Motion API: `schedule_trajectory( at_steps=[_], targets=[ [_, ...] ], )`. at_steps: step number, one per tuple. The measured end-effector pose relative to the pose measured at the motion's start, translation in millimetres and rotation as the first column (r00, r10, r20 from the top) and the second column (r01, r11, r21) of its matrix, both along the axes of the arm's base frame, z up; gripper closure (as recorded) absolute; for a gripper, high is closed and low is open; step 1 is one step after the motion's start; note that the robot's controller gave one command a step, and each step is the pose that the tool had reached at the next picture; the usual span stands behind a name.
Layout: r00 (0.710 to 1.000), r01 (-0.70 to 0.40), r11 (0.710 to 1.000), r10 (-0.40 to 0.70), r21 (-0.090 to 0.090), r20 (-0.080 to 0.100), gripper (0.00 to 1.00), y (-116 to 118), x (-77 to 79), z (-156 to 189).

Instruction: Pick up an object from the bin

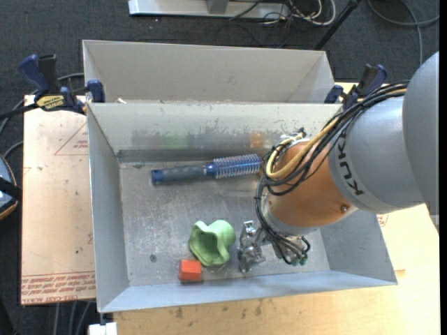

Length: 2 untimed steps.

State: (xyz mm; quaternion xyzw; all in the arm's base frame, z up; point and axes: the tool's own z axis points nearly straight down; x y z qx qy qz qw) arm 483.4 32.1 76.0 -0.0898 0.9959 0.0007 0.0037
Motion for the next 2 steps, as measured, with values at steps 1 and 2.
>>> schedule_trajectory(
  at_steps=[1, 2],
  targets=[
    [1.0, 0.0, 1.0, 0.0, 0.0, 0.0, 1.0, 0.0, 0.0, 0.0],
    [1.0, 0.0, 1.0, 0.0, 0.0, 0.0, 1.0, 0.0, 0.0, 0.0]
  ],
)
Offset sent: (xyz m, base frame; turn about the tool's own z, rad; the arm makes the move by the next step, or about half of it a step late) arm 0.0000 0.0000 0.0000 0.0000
